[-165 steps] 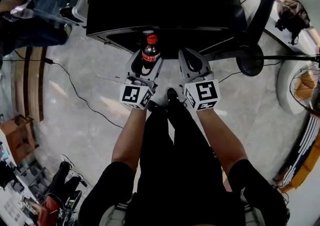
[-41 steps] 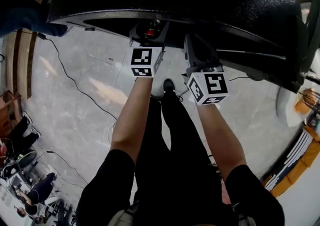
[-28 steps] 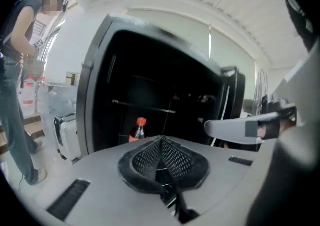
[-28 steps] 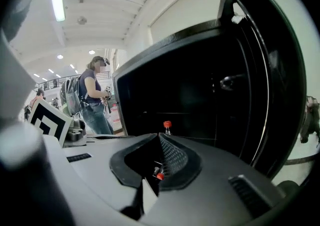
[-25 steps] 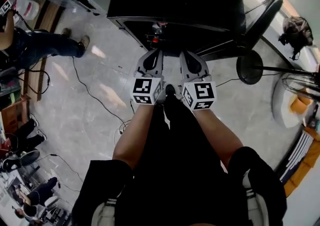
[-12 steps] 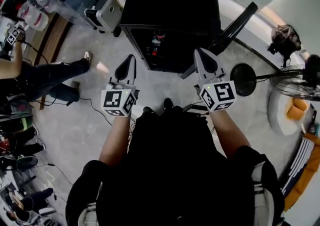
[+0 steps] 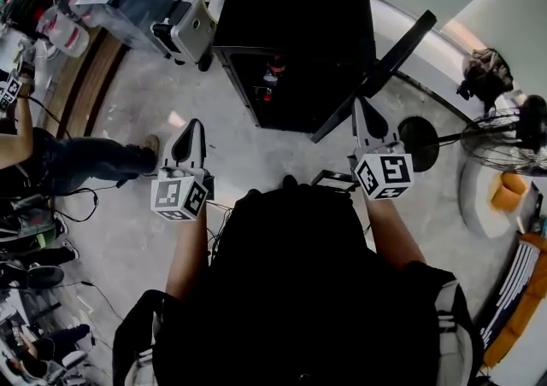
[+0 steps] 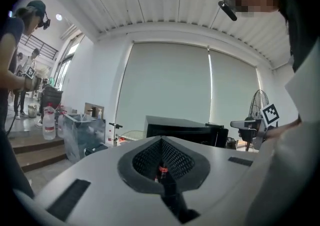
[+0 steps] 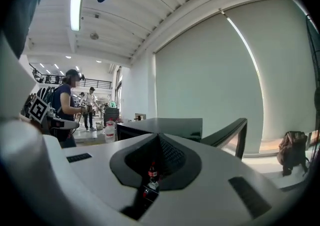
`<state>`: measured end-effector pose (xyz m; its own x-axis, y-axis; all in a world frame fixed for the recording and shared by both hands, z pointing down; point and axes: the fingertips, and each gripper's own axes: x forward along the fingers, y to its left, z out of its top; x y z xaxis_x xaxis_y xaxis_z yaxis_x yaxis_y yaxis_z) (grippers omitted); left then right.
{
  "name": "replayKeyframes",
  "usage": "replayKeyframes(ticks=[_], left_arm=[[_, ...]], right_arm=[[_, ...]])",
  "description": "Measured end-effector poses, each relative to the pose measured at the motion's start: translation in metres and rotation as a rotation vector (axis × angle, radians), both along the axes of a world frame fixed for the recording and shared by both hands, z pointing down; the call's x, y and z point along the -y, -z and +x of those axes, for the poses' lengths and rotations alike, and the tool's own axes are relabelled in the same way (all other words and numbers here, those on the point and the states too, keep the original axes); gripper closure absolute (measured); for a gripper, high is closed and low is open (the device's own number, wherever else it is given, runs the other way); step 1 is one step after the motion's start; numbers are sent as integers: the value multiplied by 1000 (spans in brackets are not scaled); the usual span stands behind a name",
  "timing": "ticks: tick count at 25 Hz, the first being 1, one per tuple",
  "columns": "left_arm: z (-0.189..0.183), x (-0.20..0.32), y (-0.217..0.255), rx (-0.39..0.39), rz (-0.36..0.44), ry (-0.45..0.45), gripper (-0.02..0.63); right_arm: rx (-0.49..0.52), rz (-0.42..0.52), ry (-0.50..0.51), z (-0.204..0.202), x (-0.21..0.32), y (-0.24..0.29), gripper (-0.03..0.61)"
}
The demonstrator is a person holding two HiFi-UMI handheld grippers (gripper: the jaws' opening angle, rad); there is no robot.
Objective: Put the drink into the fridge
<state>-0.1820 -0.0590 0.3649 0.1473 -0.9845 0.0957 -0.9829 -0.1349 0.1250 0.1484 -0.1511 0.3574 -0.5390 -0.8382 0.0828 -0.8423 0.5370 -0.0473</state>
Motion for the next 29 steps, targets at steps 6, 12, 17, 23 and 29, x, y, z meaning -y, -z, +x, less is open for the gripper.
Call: replayKeyframes(ticks=[6, 12, 17, 23, 29], left_arm=[[15, 7, -7, 7, -15, -36, 600], [23, 13, -12, 3, -26, -76, 600], [29, 17, -20, -46, -42, -80, 600], [37, 26, -28, -42, -55, -86, 600], [52, 32, -39, -102, -69, -108, 600]], right_arm=[[6, -21, 28, -19, -4, -12, 558], [-11, -26, 49, -21, 3, -14, 558], [-22, -39, 65, -21, 7, -19, 558], [-27, -57, 87, -27, 13, -29, 558], [-24, -81, 89, -26, 19, -42, 558]])
